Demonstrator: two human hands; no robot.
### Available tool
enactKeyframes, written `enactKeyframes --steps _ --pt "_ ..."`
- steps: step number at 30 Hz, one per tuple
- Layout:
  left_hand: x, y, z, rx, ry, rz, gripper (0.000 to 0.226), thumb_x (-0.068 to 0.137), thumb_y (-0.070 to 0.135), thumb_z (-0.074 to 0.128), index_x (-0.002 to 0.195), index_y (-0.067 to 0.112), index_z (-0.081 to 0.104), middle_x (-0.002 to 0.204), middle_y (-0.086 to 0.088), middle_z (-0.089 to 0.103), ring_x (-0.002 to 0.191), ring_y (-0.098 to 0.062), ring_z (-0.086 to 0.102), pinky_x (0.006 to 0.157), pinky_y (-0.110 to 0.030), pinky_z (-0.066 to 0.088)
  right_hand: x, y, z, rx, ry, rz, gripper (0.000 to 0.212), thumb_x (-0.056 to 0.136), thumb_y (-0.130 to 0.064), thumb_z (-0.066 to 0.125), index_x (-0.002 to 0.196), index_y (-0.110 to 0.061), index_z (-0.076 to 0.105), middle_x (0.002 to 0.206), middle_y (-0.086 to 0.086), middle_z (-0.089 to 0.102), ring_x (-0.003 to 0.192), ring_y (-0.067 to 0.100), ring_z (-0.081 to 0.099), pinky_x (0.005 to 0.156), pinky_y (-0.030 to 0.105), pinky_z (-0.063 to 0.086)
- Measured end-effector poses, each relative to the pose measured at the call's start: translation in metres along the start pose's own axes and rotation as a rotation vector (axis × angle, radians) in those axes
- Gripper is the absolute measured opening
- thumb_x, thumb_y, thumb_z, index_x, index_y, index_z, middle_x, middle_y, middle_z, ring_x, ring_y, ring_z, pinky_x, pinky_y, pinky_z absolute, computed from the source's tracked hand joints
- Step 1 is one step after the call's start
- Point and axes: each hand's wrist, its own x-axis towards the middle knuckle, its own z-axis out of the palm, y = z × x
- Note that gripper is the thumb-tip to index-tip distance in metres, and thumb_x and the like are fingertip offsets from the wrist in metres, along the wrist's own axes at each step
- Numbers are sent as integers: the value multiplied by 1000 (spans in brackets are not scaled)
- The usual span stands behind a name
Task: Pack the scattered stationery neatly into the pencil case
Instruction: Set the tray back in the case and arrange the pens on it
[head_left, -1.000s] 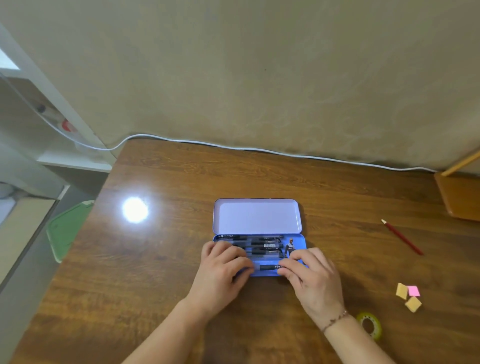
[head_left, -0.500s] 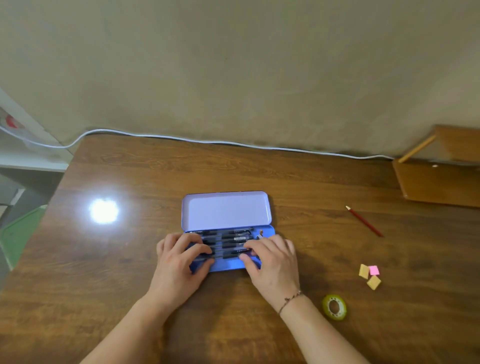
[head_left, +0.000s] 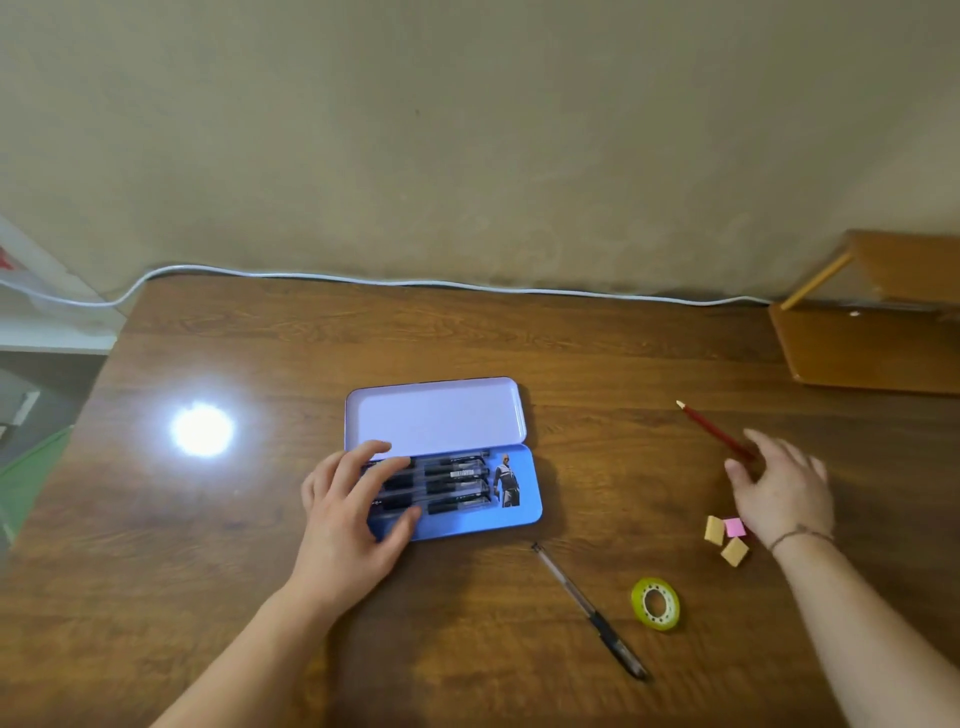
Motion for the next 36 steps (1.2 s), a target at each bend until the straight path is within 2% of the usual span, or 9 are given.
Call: enactKeyframes --steps 6,9,14,18,21,24,29,32,36 --pt "11 -5 -1 82 -189 36 56 76 52 59 128 32 53 139 11 47 128 -22 39 106 -43 26 -4 -20 7 16 144 33 16 91 -30 58 103 -25 67 121 5 61 110 31 44 83 41 44" --pt "12 -11 -2 102 -198 12 58 75 57 61 127 34 54 134 15 49 124 -18 41 104 -43 28 -39 -57 12 250 256 -204 15 90 -26 58 99 -21 69 109 3 64 105 26 46 80 35 41" --pt "9 -14 -4 16 -157 -17 53 81 57 60 128 33 55 129 20 52 123 -13 42 106 -41 30 -126 -128 40 346 221 -713 12 86 -25 61 88 -23 72 91 -9 64 94 17 51 77 30 40" --pt "10 -21 -7 -144 -2 -98 37 95 37 47 127 22 57 132 14 53 126 -9 43 107 -40 36 -152 -148 65 288 186 -775 7 81 -25 65 86 -28 70 91 -11 62 93 19 52 74 37 45" --pt "5 -28 -4 -217 118 -198 35 96 29 42 125 16 58 133 9 53 126 -4 42 106 -39 37 -158 -163 70 285 156 -805 14 81 -20 64 90 -28 70 93 -12 62 94 19 52 79 35 43" --pt "0 -25 -3 -204 145 -160 37 98 25 41 127 11 57 139 4 50 130 -9 43 109 -38 36 -163 -169 73 324 118 -843 16 82 -19 64 95 -27 70 98 -12 63 98 18 52 84 34 44" --pt "-1 -11 -4 -7 -62 77 47 99 26 38 145 13 42 156 -1 34 146 -17 28 119 -39 19 -162 -164 70 280 117 -632 38 88 -39 54 120 -20 63 122 -4 61 123 24 46 98 48 41" --pt "-4 -9 3 196 -190 45 56 101 39 29 153 20 25 162 6 18 150 -13 10 121 -44 5 -161 -176 73 148 43 -647 61 93 -53 36 140 -15 44 146 0 45 141 25 29 113 51 20" --pt "-9 -12 7 276 -240 11 56 100 42 27 152 19 29 161 6 21 151 -17 7 120 -47 4 -166 -182 82 21 -31 -638 72 94 -60 26 148 -13 31 155 4 28 146 21 18 114 51 9"
